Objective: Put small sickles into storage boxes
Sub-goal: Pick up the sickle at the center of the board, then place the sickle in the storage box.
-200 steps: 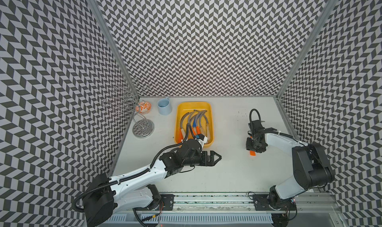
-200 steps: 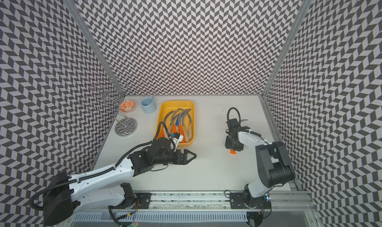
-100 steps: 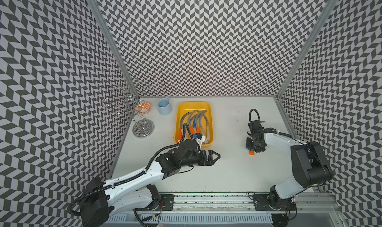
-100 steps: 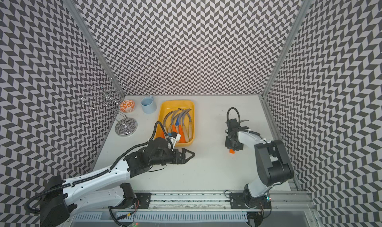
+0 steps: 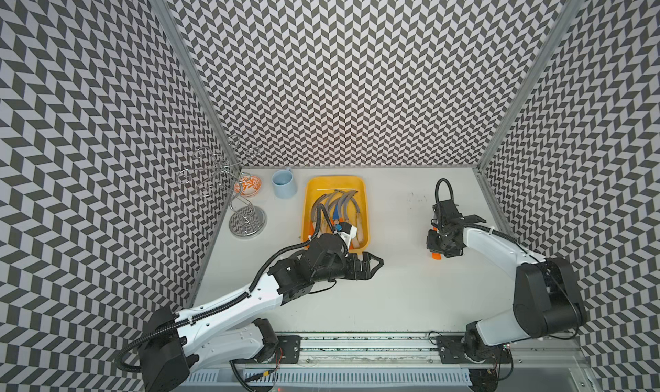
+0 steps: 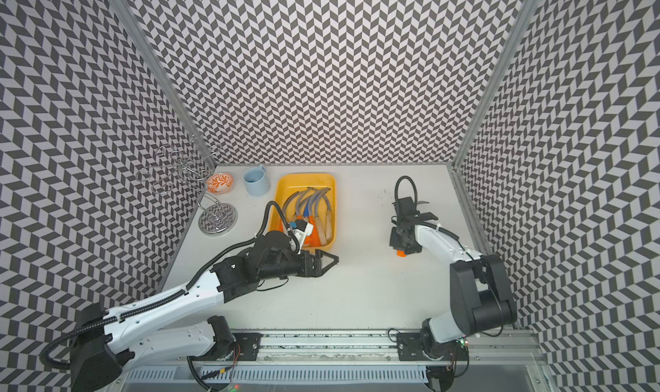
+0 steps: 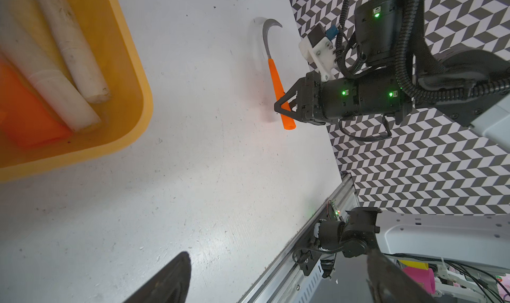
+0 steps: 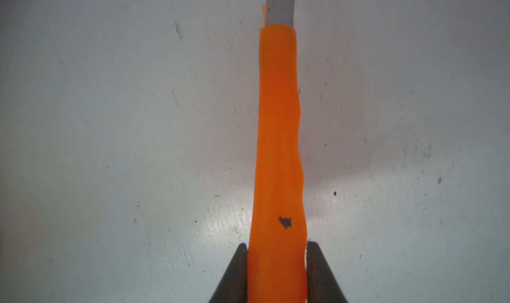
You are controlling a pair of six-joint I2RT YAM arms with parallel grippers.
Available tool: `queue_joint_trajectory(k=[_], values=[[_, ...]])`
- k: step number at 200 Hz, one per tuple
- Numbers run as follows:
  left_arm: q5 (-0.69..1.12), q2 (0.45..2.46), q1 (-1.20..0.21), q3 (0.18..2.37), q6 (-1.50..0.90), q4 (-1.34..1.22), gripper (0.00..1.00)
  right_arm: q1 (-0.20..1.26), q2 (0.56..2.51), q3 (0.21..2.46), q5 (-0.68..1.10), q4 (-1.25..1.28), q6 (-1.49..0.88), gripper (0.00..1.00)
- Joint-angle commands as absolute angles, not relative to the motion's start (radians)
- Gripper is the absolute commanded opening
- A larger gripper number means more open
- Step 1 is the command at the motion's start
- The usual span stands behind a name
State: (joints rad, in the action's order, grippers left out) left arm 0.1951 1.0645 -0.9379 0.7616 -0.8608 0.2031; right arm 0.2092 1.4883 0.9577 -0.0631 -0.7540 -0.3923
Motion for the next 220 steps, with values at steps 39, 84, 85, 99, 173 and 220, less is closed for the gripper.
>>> queue_joint_trajectory(k=[39, 84, 85, 99, 173, 220], values=[[0.198, 1.073, -0.893, 0.807, -0.827, 0.227, 1.00, 0.246, 1.445, 1.060, -0.047, -0.810, -0.395, 0.00], [0.214, 1.055, -0.838, 0.818, -0.806, 0.254, 1.00, 0.329, 1.471, 1.155, -0.033, -0.839, -0.425, 0.00], [0.213, 1.055, -0.836, 0.818, -0.806, 0.255, 1.00, 0.332, 1.471, 1.156, -0.033, -0.839, -0.425, 0.00], [0.224, 1.041, -0.807, 0.815, -0.797, 0.266, 1.00, 0.370, 1.489, 1.189, -0.037, -0.847, -0.442, 0.00], [0.281, 0.937, -0.615, 0.794, -0.722, 0.373, 1.00, 0.576, 1.646, 1.398, -0.052, -0.871, -0.515, 0.00], [0.314, 0.844, -0.496, 0.750, -0.711, 0.425, 1.00, 0.689, 1.776, 1.562, -0.067, -0.890, -0.529, 0.00]])
